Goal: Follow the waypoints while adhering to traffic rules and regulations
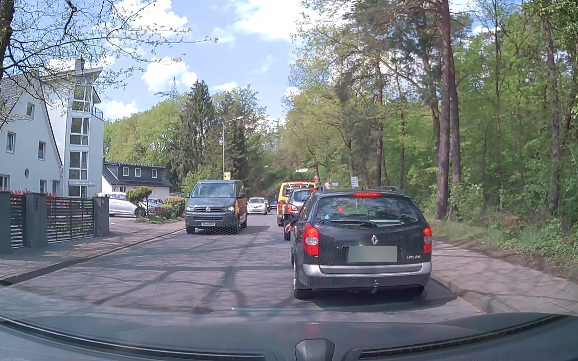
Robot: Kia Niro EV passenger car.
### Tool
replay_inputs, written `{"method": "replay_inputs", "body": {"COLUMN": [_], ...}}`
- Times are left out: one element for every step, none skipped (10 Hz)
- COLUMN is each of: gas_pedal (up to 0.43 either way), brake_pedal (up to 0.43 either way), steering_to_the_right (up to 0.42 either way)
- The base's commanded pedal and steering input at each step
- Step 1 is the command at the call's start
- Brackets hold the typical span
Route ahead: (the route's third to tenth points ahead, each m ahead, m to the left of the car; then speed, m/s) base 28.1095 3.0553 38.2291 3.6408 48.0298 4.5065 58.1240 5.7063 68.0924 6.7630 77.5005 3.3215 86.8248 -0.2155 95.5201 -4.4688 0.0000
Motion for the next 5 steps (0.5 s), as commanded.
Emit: {"method": "replay_inputs", "body": {"gas_pedal": [0.000, 0.000, 0.000, 0.000, 0.000], "brake_pedal": [0.165, 0.159, 0.159, 0.159, 0.159], "steering_to_the_right": [0.001, 0.001, 0.001, 0.002, 0.001]}}
